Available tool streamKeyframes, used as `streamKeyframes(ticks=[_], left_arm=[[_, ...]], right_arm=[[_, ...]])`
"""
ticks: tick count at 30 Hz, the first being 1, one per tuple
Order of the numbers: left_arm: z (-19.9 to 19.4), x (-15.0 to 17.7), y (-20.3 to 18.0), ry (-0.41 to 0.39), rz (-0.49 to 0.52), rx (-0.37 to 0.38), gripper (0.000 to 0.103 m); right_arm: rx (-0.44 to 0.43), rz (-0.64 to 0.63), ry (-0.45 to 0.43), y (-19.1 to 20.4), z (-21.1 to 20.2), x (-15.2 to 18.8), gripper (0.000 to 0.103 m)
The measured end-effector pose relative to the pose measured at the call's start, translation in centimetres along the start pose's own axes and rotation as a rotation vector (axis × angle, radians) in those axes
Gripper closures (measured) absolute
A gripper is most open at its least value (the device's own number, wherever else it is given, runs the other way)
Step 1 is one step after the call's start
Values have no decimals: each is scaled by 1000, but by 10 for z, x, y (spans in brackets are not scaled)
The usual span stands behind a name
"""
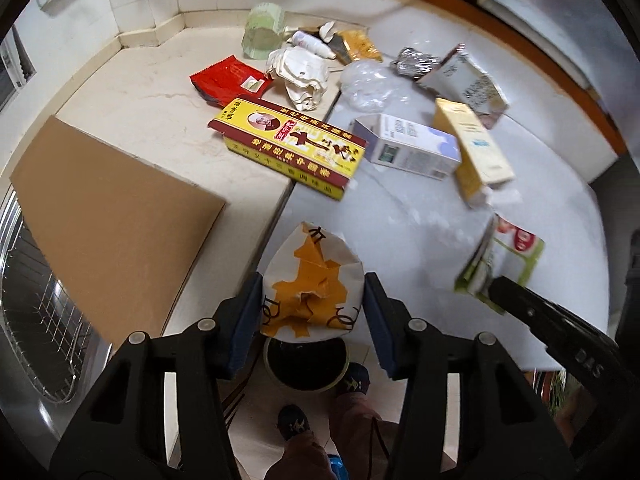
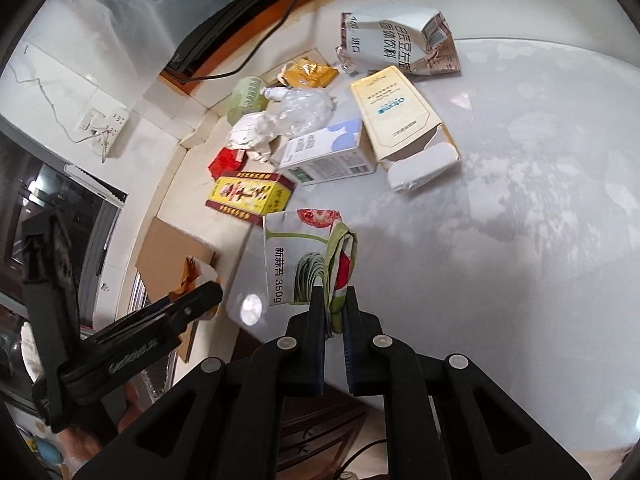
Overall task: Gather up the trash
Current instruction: 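Carry the snack bag and paper cup down over the floor trash bin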
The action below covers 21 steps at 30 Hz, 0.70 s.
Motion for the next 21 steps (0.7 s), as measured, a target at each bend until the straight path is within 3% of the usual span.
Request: streamKeyframes(ticks=[12, 21], left_arm=[[-56, 71, 29, -31, 89, 70, 56], [-55, 115, 34, -2, 127, 118, 56]], right_arm=[[62, -31, -43, 50, -31, 92, 96], [134, -58, 5, 70, -34, 162, 96]])
Point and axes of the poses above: each gripper's, at about its wrist camera, not at the fingertips, and z roughly the way its jaws point, y to its left, x to its underside, the point moved 3 cm from there along z, roughly the way its jaws point, and after that the axes turned 7 degrees about -x, right-handed, at the moved point
